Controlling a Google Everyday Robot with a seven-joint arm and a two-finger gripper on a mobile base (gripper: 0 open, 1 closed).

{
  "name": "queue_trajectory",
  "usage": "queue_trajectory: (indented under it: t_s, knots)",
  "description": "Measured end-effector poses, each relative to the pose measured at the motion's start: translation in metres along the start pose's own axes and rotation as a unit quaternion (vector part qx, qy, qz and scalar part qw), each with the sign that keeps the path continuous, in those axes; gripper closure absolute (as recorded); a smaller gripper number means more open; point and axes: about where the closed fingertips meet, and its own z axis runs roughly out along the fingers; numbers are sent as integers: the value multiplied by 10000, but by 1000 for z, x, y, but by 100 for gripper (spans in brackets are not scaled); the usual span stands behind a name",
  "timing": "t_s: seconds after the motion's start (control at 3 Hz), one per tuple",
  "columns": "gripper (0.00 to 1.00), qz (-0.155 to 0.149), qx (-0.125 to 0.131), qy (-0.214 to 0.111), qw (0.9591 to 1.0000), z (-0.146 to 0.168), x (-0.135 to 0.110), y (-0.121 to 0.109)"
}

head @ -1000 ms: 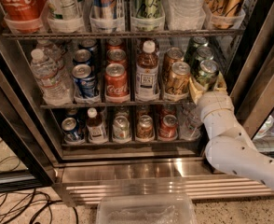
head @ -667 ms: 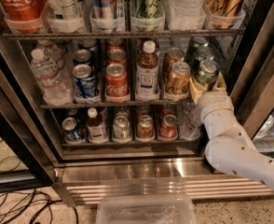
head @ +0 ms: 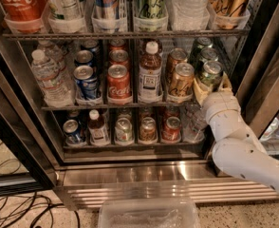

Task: Pick green can from middle shelf of fridge

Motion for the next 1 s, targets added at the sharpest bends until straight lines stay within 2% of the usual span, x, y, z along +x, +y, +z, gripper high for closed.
queue_trajectory:
  t_s: [0.67,1.0]
  knots:
    - [100,74,-170,-186,9997,-15,-45,-6]
    - [100,-47,-238,42,9997,-37,-58,-15]
